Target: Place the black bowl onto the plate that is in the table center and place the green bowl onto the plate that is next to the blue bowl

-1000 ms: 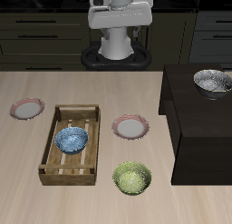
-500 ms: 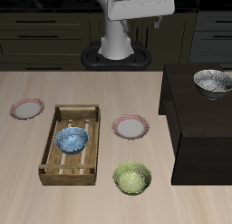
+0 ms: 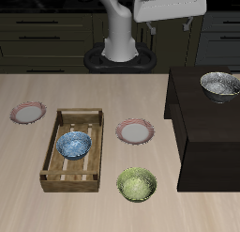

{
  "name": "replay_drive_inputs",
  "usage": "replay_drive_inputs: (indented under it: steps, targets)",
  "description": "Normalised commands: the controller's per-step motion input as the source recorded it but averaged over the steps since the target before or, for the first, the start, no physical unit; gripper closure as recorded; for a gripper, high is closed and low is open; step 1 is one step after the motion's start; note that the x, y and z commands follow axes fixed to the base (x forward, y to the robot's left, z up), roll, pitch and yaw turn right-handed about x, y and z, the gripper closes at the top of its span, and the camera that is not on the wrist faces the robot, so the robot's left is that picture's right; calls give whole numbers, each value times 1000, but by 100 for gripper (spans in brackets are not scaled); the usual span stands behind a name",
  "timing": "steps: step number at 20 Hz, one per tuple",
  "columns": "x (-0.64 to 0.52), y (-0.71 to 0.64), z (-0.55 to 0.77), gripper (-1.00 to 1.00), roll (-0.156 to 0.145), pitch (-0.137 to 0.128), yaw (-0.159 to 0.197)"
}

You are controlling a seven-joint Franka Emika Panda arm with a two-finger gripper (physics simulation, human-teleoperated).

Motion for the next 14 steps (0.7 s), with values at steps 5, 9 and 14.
replay_drive_inputs:
  steps: [5, 9, 14]
  targets:
    - [496, 342, -45, -100, 16, 32, -47]
    - [554, 238, -50, -100, -41, 37, -42]
    - [344, 89, -25, -100, -35, 5, -19]
